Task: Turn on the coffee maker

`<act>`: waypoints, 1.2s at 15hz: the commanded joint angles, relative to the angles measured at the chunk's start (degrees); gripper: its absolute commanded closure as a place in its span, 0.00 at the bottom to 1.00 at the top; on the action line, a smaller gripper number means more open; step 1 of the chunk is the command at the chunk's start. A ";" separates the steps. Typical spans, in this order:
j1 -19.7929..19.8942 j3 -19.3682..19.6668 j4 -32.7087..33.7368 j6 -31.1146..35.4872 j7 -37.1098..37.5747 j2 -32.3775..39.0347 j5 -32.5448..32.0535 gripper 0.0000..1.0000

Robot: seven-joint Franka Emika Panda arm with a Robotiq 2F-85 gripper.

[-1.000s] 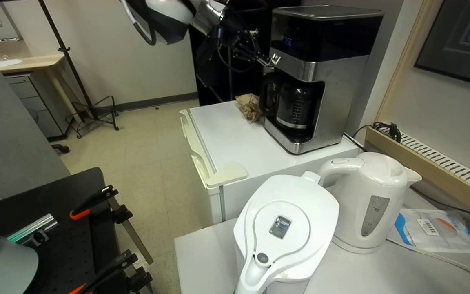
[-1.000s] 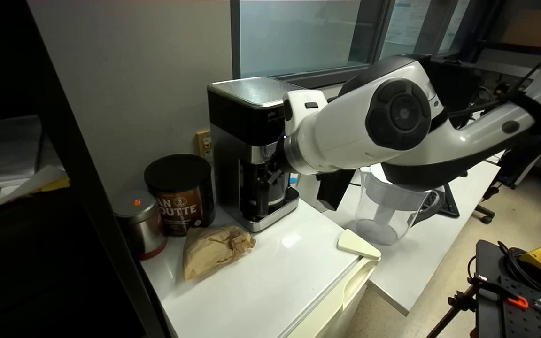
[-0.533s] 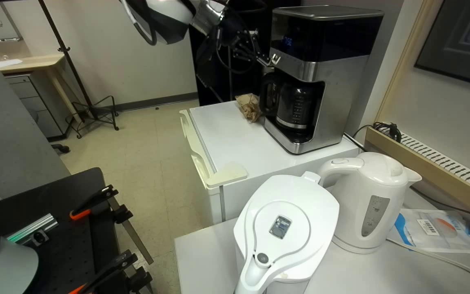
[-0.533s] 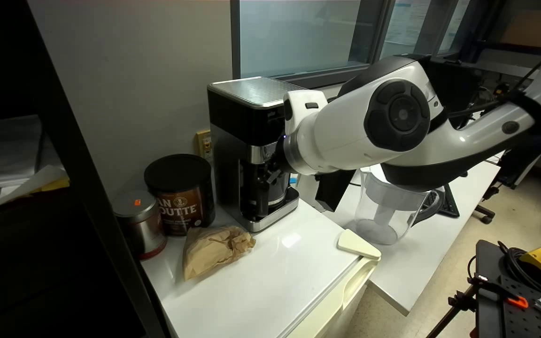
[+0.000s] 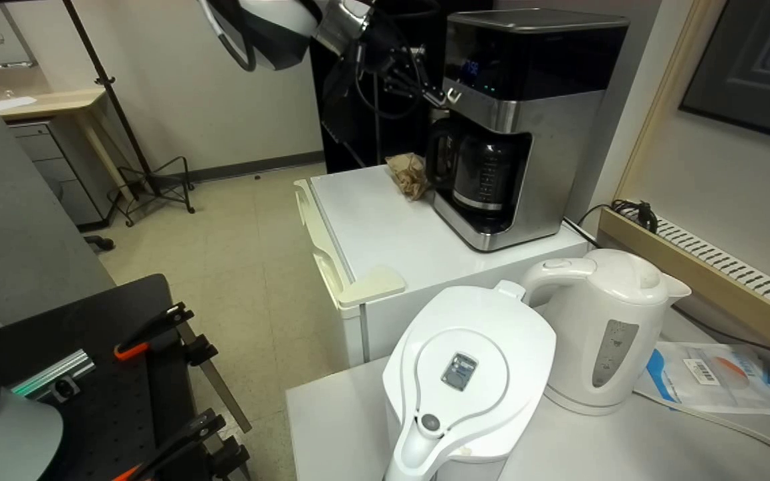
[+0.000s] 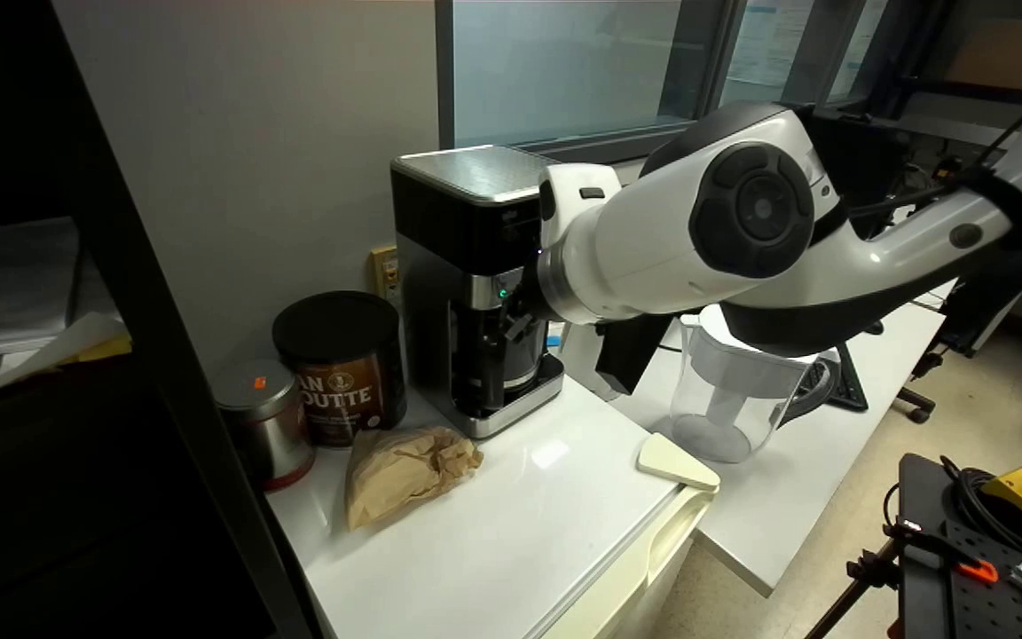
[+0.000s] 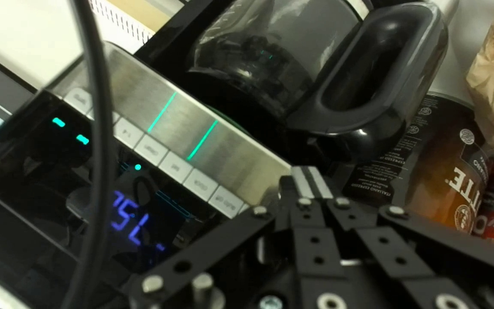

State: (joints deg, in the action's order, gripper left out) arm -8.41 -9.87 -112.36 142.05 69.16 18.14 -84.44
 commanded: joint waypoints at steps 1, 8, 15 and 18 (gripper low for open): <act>-0.59 1.35 1.35 -0.49 1.83 -0.56 -2.02 1.00; 0.40 1.11 -3.00 2.64 -0.78 -3.47 -0.96 1.00; 2.93 1.60 -15.21 13.16 -2.20 -16.16 -7.10 1.00; 3.82 1.89 -20.19 16.86 -2.89 -21.70 -9.19 1.00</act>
State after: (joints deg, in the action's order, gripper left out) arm -5.38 -8.59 -126.31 155.13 67.74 3.37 -91.44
